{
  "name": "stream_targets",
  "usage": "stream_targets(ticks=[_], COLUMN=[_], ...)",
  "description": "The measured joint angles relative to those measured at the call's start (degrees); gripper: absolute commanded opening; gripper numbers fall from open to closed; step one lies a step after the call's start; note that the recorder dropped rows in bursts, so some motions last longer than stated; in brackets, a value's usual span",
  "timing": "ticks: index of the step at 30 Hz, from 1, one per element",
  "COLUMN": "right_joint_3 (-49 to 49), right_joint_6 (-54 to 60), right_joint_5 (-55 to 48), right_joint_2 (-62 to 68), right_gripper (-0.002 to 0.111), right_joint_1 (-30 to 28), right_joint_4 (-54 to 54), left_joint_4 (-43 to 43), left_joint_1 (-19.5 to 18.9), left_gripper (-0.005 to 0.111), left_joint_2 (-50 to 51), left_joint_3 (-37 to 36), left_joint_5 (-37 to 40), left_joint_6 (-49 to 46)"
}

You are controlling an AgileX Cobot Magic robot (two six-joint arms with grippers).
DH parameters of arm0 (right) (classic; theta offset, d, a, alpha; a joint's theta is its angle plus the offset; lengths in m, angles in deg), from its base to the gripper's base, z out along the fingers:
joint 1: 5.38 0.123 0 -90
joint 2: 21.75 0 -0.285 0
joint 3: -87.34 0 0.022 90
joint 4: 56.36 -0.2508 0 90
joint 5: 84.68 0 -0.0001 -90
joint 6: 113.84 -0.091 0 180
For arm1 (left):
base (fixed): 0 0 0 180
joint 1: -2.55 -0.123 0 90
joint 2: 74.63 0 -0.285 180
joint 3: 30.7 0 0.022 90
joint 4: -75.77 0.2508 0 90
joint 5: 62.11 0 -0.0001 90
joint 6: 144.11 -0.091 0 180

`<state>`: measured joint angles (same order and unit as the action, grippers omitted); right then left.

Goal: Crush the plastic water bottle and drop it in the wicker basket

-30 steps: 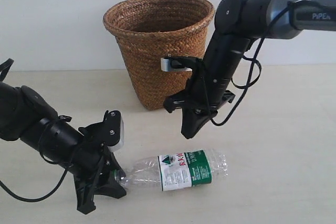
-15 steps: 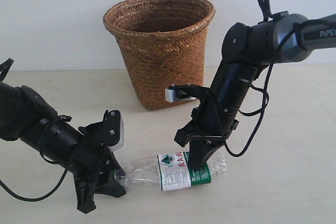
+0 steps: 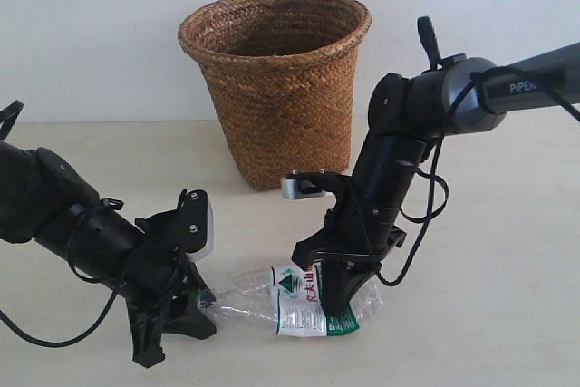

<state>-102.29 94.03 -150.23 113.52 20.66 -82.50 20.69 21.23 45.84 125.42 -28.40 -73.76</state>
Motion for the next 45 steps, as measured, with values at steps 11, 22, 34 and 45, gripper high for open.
stream_targets(ticks=[11,22,34,45], right_joint_3=[-5.93,-5.73,-5.37,-2.90], right_joint_6=[-4.96,-2.36,1.04,-1.54], right_joint_5=[-6.50,-5.95,-4.18,-4.18], right_joint_2=[4.05,-2.38,-20.77,-26.70], right_gripper=[0.000,0.000,0.000,0.000], right_joint_1=[0.14,0.26,-1.77,-13.70], right_joint_4=[1.02,2.61,6.98,8.81], left_joint_4=[-0.11,-0.11,0.10,-9.11], left_joint_1=[0.00,0.00,0.00,-0.11], left_gripper=[0.004,0.004,0.004,0.004], left_joint_2=[0.00,-0.21,-0.34,-10.12], left_joint_3=[0.00,0.00,0.00,-0.44], left_joint_5=[0.00,-0.14,-0.14,6.77], left_joint_6=[0.00,0.37,0.37,-7.39])
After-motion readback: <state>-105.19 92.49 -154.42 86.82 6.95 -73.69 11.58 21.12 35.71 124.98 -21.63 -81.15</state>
